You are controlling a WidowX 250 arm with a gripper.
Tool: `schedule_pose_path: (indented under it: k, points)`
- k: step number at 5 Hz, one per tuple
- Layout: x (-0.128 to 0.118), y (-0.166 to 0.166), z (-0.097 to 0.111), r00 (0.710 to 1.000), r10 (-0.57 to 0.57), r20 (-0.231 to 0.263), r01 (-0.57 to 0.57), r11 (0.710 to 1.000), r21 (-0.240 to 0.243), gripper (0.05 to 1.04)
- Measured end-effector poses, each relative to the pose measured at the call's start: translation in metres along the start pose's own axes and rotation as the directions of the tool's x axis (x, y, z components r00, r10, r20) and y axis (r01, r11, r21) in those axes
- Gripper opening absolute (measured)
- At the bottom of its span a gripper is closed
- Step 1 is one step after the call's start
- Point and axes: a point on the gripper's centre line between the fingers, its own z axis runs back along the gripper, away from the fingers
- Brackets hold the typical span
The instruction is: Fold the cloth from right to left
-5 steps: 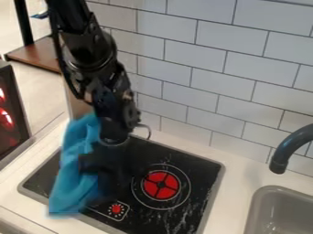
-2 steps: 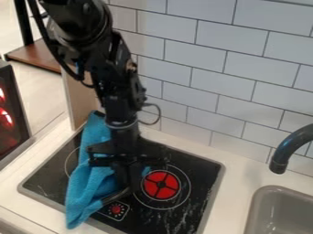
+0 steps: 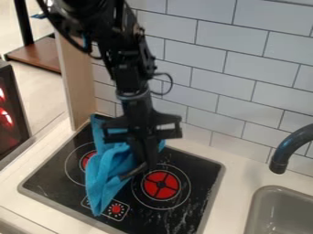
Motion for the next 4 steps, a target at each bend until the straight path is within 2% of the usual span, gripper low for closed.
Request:
schedule_pose_path:
  k: [1, 2, 3, 4]
  points:
    - [0.028, 0.009, 0.016, 0.997, 0.065, 0.04, -0.064, 0.998, -0.008, 0.055]
    - [0.053, 0.029, 0.019, 0.987, 0.145, 0.062, -0.145, 0.989, -0.003, 0.055]
    - [0.077, 0.053, 0.019, 0.973, 0.206, 0.1, -0.208, 0.978, 0.013, 0.055]
    - [0.089, 0.067, 0.009, 0.968, 0.221, 0.121, -0.228, 0.972, 0.05, 0.055]
